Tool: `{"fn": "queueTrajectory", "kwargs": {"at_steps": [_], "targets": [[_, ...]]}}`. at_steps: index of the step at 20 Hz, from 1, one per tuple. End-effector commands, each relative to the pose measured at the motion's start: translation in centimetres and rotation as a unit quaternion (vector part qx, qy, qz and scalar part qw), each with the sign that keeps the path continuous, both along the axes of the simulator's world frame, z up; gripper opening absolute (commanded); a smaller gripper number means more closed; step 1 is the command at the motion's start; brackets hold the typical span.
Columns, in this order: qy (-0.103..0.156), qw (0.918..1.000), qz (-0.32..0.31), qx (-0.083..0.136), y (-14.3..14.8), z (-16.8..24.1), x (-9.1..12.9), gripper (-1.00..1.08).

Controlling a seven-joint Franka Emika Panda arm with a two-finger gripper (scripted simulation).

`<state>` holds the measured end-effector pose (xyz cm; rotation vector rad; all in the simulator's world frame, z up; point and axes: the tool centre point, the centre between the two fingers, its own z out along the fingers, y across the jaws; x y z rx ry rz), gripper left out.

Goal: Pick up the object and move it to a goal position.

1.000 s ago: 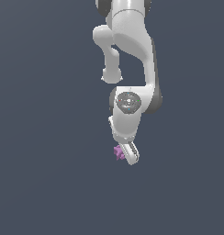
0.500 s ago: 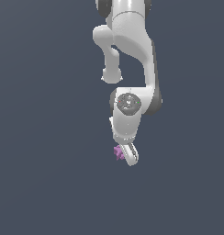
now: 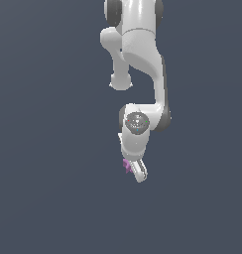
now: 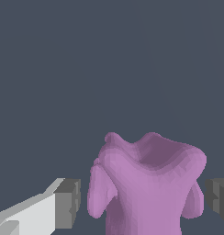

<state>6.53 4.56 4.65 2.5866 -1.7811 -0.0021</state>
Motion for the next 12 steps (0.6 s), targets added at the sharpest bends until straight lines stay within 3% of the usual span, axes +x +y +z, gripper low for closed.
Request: {"fn": "queueTrajectory", "kwargs": {"at_steps": [1,4,5,12], "targets": [[-0.001,1.0000,0.000,0.000,0.02,-0.52,0.08,1.00],[-0.001,1.0000,0.000,0.000,0.01,-0.49,0.18,1.00],[-0.001,1.0000,0.000,0.000,0.01,-0.49,0.18,-1.00],[-0.001,1.0000,0.000,0.000,0.01,-0.49,0.18,-1.00]]}}
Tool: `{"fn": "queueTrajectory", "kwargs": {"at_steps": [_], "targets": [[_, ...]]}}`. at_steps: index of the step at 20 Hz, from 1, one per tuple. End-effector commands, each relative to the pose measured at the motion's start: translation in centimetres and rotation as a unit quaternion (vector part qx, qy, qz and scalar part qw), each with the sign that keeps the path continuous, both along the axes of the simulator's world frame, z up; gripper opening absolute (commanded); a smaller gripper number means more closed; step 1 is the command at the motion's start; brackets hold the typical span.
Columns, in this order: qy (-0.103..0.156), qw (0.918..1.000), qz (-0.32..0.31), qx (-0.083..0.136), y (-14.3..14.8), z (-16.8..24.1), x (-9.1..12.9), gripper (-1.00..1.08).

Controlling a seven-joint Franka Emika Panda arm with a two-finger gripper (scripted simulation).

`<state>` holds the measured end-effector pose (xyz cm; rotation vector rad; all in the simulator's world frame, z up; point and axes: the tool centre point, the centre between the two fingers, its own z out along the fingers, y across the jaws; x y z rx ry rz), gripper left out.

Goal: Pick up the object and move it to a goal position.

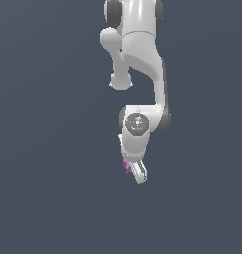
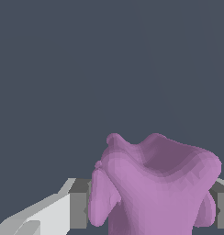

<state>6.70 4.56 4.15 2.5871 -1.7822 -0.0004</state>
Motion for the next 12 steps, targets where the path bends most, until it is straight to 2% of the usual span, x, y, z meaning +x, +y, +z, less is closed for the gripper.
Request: {"fn": "queueTrajectory", "kwargs": {"at_steps": [1,12], "targets": [[0.000,1.0000,0.000,0.000,0.0,0.0,0.0,-1.00],[0.000,1.0000,0.000,0.000,-0.5,0.1,-1.0,-1.00]]}}
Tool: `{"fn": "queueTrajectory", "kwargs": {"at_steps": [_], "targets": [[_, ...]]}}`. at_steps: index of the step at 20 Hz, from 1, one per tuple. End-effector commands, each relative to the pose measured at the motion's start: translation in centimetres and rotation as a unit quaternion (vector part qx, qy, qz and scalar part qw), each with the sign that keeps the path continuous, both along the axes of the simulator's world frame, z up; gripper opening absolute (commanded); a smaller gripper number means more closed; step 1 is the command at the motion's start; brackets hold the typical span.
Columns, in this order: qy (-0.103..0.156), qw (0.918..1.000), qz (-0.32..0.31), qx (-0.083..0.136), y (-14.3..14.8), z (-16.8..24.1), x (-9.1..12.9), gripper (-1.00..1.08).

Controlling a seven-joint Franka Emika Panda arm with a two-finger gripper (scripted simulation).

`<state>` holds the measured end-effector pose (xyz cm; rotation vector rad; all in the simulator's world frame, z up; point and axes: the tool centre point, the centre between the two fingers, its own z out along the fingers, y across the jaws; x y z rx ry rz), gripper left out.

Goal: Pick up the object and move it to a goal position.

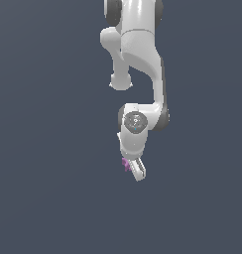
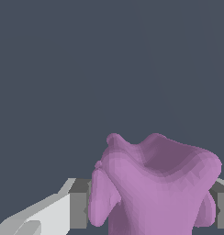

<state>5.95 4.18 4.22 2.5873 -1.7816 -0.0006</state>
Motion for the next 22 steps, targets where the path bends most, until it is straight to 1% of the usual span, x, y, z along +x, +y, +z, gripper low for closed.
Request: {"fn": "queueTrajectory", "kwargs": {"at_steps": [1,7,16,22], "targets": [[0.000,1.0000,0.000,0.000,-0.3,0.1,-0.5,-1.00],[0.000,1.0000,0.000,0.000,-1.4,0.3,-2.7,-1.00],[0.000,1.0000,0.000,0.000,-4.1,0.8,-7.4,-1.00],[0.000,1.0000,0.000,0.000,-5.4,1.0,-9.8,-1.00]]}}
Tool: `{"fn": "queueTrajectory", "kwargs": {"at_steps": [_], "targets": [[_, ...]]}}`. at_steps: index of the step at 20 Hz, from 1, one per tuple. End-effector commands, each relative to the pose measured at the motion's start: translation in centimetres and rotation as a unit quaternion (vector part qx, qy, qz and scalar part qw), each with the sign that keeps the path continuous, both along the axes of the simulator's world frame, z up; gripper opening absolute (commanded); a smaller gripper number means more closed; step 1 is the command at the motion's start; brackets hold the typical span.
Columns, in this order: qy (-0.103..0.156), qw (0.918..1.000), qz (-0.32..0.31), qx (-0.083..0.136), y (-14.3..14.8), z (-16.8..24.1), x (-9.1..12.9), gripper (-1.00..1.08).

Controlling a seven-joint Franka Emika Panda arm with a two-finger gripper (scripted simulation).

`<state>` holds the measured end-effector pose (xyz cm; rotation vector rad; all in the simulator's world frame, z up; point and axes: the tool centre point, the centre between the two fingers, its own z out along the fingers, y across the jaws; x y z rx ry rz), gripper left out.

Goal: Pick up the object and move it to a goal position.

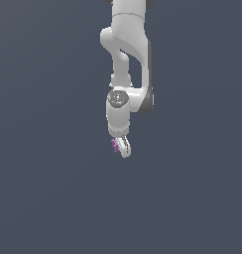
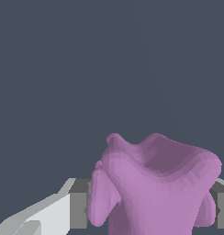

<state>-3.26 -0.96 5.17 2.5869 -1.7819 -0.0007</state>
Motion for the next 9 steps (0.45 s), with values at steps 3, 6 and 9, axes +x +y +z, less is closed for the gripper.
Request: {"fn": "queueTrajectory", "kwargs": {"at_steps": [3,6,9], "targets": [[0.000,1.0000,0.000,0.000,-0.7,0.1,-1.3,-1.00],[0.000,1.0000,0.000,0.000,-1.0,0.2,-1.7,-1.00],[0.000,1.0000,0.000,0.000,-1.1,0.2,-1.9,-1.00]]}}
